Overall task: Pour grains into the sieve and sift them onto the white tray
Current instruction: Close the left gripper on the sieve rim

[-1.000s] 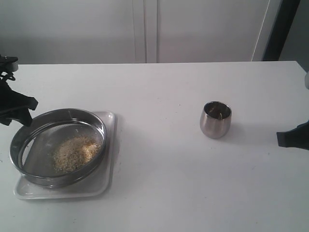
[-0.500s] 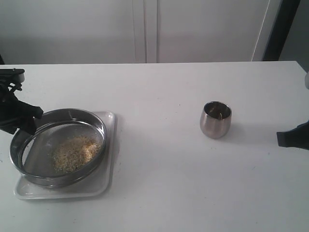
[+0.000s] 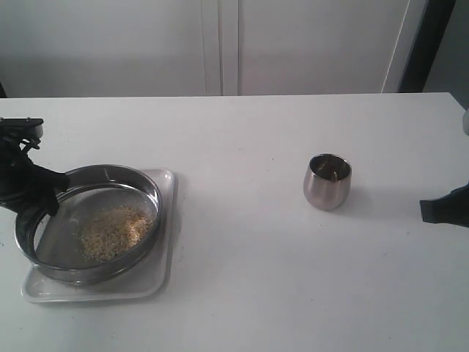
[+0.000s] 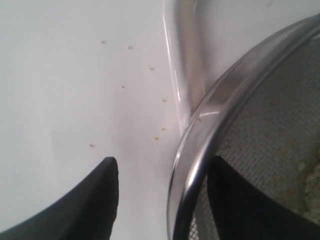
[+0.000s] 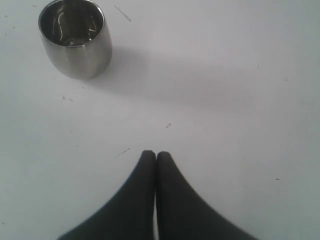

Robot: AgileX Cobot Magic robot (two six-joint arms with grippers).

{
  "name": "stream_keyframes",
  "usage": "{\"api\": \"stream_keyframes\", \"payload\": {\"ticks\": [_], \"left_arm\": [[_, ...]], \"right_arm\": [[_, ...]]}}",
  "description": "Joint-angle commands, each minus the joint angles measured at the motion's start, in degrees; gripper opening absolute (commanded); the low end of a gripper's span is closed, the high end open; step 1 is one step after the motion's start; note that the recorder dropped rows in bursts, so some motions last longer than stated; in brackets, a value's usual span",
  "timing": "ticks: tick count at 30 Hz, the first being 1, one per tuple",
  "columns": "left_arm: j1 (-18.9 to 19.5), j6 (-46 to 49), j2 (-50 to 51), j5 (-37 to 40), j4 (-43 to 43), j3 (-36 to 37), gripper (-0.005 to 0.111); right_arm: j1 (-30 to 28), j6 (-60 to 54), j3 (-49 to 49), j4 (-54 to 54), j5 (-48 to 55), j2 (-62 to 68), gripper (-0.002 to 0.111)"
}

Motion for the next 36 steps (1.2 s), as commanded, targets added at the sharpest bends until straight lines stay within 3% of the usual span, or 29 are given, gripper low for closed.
{"api": "stream_keyframes", "payload": {"ticks": [1, 6, 21, 29, 36], "left_arm": [[0.1, -0.5, 0.0, 0.1, -0.6, -0.1, 0.055], [0.1, -2.1, 0.1, -0.5, -0.6, -0.1, 0.048], [0.1, -3.0, 0.1, -1.4, -0.4, -0.1, 0.047], [0.1, -2.9, 0.1, -1.0, -0.3, -0.1, 0.001], [0.1, -3.3, 0.1, 0.0, -0.3, -0.1, 0.000]], "right_arm": [[0.1, 0.2, 0.3, -0.1, -0.1, -0.4, 0.000], [0.1, 0.2, 0.3, -0.1, -0.1, -0.4, 0.000], [0.1, 0.2, 0.3, -0.1, -0.1, -0.4, 0.000], [0.1, 0.2, 0.3, -0.1, -0.1, -0.4, 0.000], [0.1, 0.2, 0.3, -0.1, -0.1, -0.4, 0.000]]}}
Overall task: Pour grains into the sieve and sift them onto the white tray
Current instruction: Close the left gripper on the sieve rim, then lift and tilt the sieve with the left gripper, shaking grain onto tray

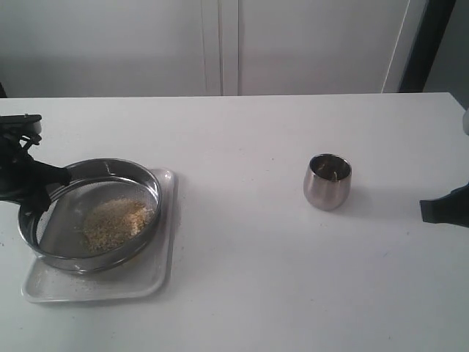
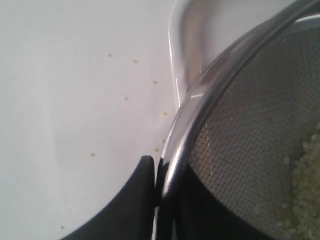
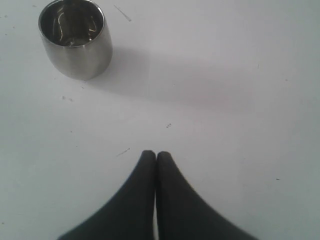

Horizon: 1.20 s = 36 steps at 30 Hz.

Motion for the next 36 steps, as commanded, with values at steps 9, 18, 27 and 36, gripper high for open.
{"api": "stream_keyframes", "payload": {"ticks": [9, 18, 27, 36], "left_arm": [[0.1, -1.7, -1.4, 4.3, -0.9, -0.1, 0.000], [0.2, -2.4, -5.0, 5.3, -3.5, -0.2, 0.000], [1.9, -0.5, -7.2, 8.1, -5.9, -0.2, 0.000], [6.7, 5.8, -9.1, 12.1, -8.4, -0.2, 0.000]], "right_arm": [[0.1, 0.1, 0.3, -0.1, -0.1, -0.4, 0.000], [0.1, 0.1, 0.3, -0.1, -0.1, -0.4, 0.000], [0.1, 0.1, 0.3, -0.1, -0.1, -0.4, 0.000], [0.1, 0.1, 0.3, -0.1, -0.1, -0.4, 0.000]]}}
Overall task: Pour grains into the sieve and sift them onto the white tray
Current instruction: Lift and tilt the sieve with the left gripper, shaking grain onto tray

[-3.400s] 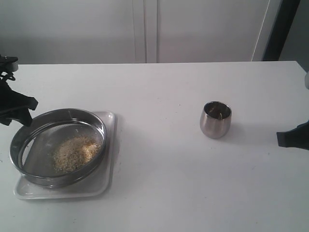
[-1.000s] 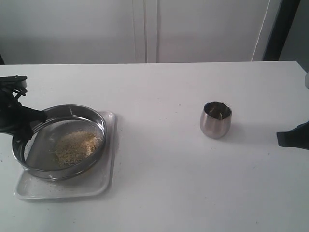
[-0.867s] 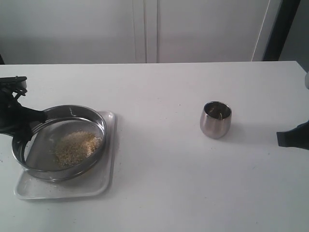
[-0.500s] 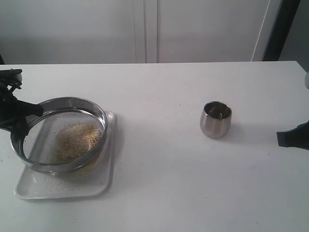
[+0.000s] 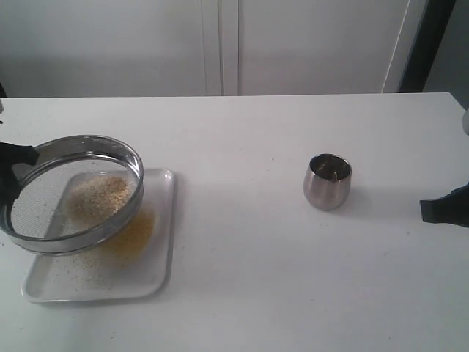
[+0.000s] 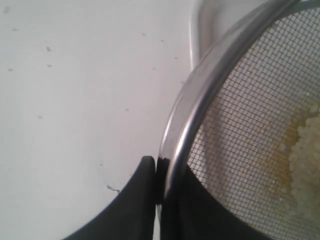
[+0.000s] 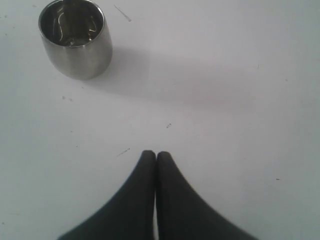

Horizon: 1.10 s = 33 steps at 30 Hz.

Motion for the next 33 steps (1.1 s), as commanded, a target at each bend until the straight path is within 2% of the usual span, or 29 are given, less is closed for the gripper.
{"api": "stream_keyframes", "payload": {"ticks": [1, 4, 5, 8, 10, 13, 15, 18, 20, 22, 24, 26, 29, 31, 33], "left_arm": [[0.4, 5.0, -1.4, 3.8, -6.6, 0.0, 0.000], [0.4, 13.3, -1.4, 4.0, -15.9, 0.0, 0.000], [1.1, 14.5, -1.4, 2.8, -16.5, -0.1, 0.000], [3.4, 9.4, -1.4, 0.0, -16.3, -0.1, 0.000], [2.9, 11.5, -1.4, 1.4, -15.8, -0.1, 0.000], [0.8, 14.6, -1.4, 3.1, -10.5, -0.1, 0.000], [0.5, 12.4, -1.4, 2.4, -8.3, -0.1, 0.000], [1.7, 6.6, -1.0, 2.0, -10.2, -0.1, 0.000], [0.0, 11.2, -1.0, 3.7, -9.8, -0.1, 0.000], [-1.9, 15.6, -1.0, 4.5, -4.9, -0.1, 0.000], [-2.2, 8.0, -1.0, 2.4, -0.5, -0.1, 0.000], [-0.8, 2.4, -0.9, 0.8, -2.7, -0.1, 0.000], [-0.4, 2.4, -0.4, 1.1, -7.4, -0.1, 0.000], [-1.3, 7.0, -0.2, 1.9, -8.3, -0.1, 0.000], [-1.8, 18.9, -0.2, 3.2, -7.8, -0.1, 0.000]], "right_arm": [[0.1, 0.1, 0.3, -0.1, -0.1, -0.4, 0.000], [0.1, 0.1, 0.3, -0.1, -0.1, -0.4, 0.000], [0.1, 0.1, 0.3, -0.1, -0.1, -0.4, 0.000], [0.1, 0.1, 0.3, -0.1, -0.1, -0.4, 0.000], [0.1, 0.1, 0.3, -0.1, -0.1, -0.4, 0.000], [0.1, 0.1, 0.3, -0.1, -0.1, -0.4, 0.000], [0.1, 0.1, 0.3, -0.1, -0.1, -0.4, 0.000], [0.1, 0.1, 0.3, -0.1, -0.1, -0.4, 0.000], [0.1, 0.1, 0.3, -0.1, -0.1, -0.4, 0.000], [0.1, 0.1, 0.3, -0.1, -0.1, -0.4, 0.000], [0.1, 0.1, 0.3, -0.1, -0.1, -0.4, 0.000], [0.1, 0.1, 0.3, -0.1, -0.1, -0.4, 0.000], [0.1, 0.1, 0.3, -0.1, -0.1, -0.4, 0.000], [0.1, 0.1, 0.3, -0.1, -0.1, -0.4, 0.000], [0.1, 0.1, 0.3, -0.1, -0.1, -0.4, 0.000]]}}
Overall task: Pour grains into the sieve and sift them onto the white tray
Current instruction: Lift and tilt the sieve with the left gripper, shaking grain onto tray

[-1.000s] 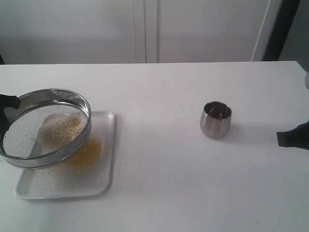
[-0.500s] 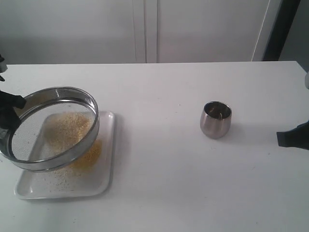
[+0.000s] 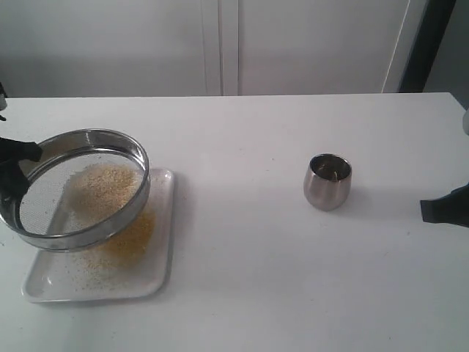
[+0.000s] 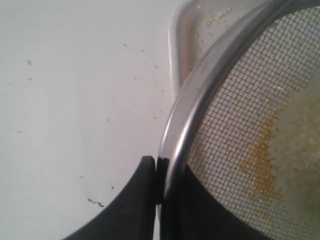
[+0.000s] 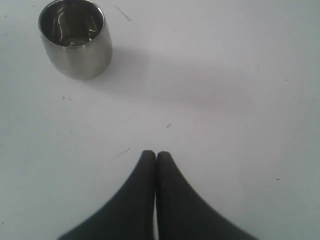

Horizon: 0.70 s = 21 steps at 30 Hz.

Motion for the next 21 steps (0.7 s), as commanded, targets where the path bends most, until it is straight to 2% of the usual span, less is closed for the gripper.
{"api": "stream_keyframes", "payload": {"ticks": [1, 2, 6, 9, 13, 14, 20, 21], "left_arm": [[-1.4, 16.3, -0.1, 3.9, -2.9, -0.3, 0.000], [-1.2, 15.3, -0.1, 3.7, -2.8, -0.3, 0.000], [0.9, -1.7, -0.1, 0.5, -4.7, -0.3, 0.000], [0.7, 1.3, -0.1, 0.7, -6.8, -0.3, 0.000], [-0.2, 19.5, -0.1, 4.9, -7.2, -0.3, 0.000], [-0.2, 20.2, -0.1, 5.1, -7.2, -0.3, 0.000], [-0.3, -0.5, -0.1, 0.4, -7.1, -0.3, 0.000], [-0.5, 1.7, -0.1, 0.7, -7.1, -0.3, 0.000]], "right_arm": [[0.1, 0.1, 0.3, -0.1, -0.1, -0.4, 0.000], [0.1, 0.1, 0.3, -0.1, -0.1, -0.4, 0.000], [0.1, 0.1, 0.3, -0.1, -0.1, -0.4, 0.000], [0.1, 0.1, 0.3, -0.1, -0.1, -0.4, 0.000], [0.1, 0.1, 0.3, -0.1, -0.1, -0.4, 0.000], [0.1, 0.1, 0.3, -0.1, -0.1, -0.4, 0.000], [0.1, 0.1, 0.3, -0.1, -0.1, -0.4, 0.000], [0.1, 0.1, 0.3, -0.1, -0.1, -0.4, 0.000]]}}
